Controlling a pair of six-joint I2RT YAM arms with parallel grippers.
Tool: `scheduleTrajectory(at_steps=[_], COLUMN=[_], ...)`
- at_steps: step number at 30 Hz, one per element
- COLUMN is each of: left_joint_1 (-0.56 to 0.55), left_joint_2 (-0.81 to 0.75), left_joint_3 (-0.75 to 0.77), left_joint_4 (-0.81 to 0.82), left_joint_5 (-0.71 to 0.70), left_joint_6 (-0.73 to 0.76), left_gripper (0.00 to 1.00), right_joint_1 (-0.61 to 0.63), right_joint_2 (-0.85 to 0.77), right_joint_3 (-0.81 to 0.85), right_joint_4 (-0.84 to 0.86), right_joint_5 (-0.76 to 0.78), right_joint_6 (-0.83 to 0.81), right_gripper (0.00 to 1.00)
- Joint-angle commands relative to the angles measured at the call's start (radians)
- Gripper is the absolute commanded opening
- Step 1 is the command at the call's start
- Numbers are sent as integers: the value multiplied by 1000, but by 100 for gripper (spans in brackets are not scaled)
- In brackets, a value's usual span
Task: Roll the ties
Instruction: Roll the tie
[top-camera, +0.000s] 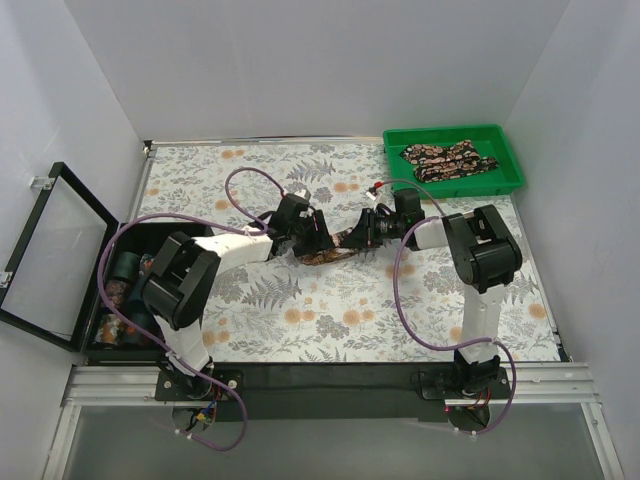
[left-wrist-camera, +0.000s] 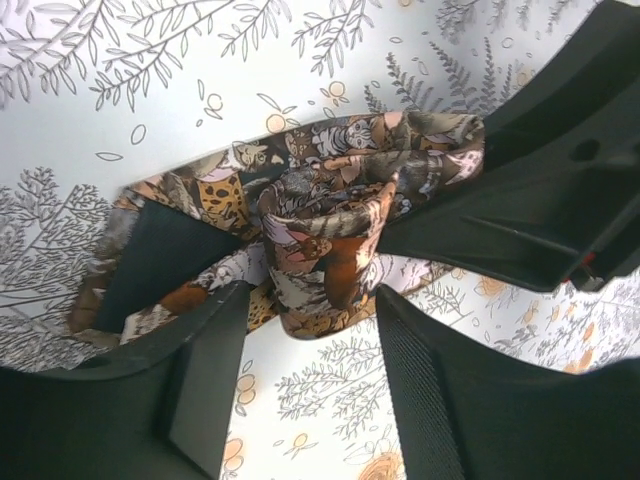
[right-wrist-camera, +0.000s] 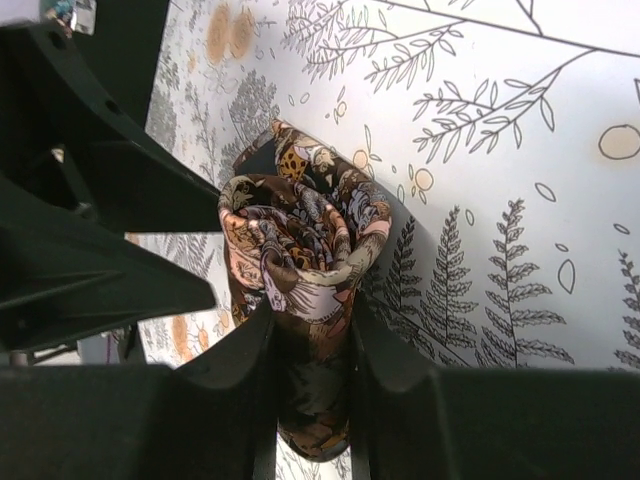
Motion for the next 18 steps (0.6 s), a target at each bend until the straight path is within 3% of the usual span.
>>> scheduleTrajectory(at_steps=[1, 5, 10, 18], left_joint_1=[18, 49, 54, 54], left_joint_2=[-122, -138, -90, -116], left_joint_3=[-16, -23, 6, -24], left_joint_4=[-26, -59, -129, -138], left_joint_5=[-43, -80, -35, 38], left_joint_6=[55, 129, 166, 123], left_gripper=[51, 51, 39, 40], right_joint_1=[-11, -11, -9, 11], right_joint_2=[-56, -81, -109, -119], right_joint_3=[44, 126, 222, 408], right_joint_4=[-195, -448, -655, -1002], right_joint_5=[43, 94, 218, 474], right_joint_6=[-136, -289, -424, -610], right_gripper=[8, 4, 3, 3])
